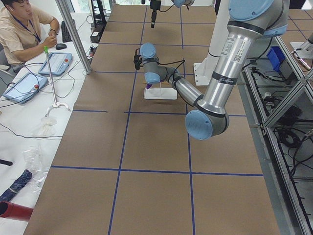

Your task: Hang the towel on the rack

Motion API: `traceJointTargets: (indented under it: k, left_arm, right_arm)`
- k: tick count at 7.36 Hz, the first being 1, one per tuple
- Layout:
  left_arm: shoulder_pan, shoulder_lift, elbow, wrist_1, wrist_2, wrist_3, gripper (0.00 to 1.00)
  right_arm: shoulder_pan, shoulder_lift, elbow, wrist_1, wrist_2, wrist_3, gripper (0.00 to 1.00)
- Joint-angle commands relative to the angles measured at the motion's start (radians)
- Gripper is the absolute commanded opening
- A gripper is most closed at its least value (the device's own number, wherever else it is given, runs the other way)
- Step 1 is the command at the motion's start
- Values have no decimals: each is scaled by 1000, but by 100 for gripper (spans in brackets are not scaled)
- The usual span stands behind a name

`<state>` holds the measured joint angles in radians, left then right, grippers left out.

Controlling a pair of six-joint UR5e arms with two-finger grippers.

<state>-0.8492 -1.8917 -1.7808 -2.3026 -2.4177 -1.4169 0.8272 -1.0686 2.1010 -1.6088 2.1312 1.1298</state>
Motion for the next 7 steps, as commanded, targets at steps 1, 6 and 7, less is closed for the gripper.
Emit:
traceJointTargets:
  k: [1,6,7]
  left_arm:
    - [-39,61,14,2,-14,99,0]
    - [-30,78,73,0,-3,127,100]
    - [-31,77,77,2,-3,127,100]
  right_arm:
    - [4,-13,-10,1,-5,-7,100]
    - [9,-31,-10,1,-8,-7,100]
    - [19,-37,-10,1,-7,-7,100]
